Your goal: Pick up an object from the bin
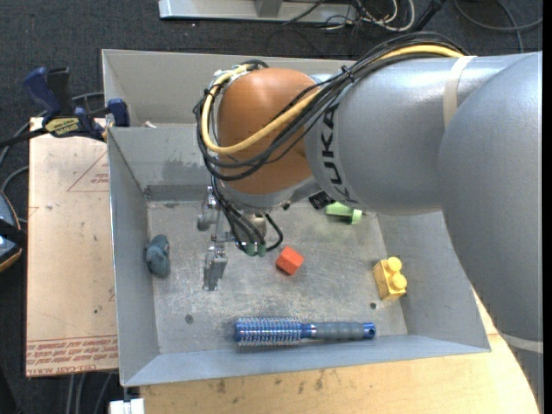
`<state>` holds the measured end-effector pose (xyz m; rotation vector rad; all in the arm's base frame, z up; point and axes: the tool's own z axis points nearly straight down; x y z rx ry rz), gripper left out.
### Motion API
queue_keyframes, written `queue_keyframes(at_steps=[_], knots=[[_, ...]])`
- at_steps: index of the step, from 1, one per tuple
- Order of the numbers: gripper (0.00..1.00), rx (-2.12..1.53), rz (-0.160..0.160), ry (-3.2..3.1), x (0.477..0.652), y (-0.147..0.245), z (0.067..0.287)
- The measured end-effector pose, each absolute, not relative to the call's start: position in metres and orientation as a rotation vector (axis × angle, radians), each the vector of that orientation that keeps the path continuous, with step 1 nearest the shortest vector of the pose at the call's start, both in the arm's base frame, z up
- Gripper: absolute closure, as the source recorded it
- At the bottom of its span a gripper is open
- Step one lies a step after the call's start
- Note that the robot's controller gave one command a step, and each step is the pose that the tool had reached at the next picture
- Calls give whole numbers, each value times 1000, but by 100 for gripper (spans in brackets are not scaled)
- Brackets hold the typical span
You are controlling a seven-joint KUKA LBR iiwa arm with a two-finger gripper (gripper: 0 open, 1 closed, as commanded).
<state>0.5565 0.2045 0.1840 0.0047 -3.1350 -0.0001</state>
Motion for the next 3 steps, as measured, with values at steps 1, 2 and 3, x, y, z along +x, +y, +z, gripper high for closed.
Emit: queue_keyframes(at_steps=[1, 2, 3], knots=[[0, 488, -4, -3112, 496, 155, 83], [0, 693, -1, -3075, 482, 95, 102], [0, 692, 4, -3066, 489, 31, 100]])
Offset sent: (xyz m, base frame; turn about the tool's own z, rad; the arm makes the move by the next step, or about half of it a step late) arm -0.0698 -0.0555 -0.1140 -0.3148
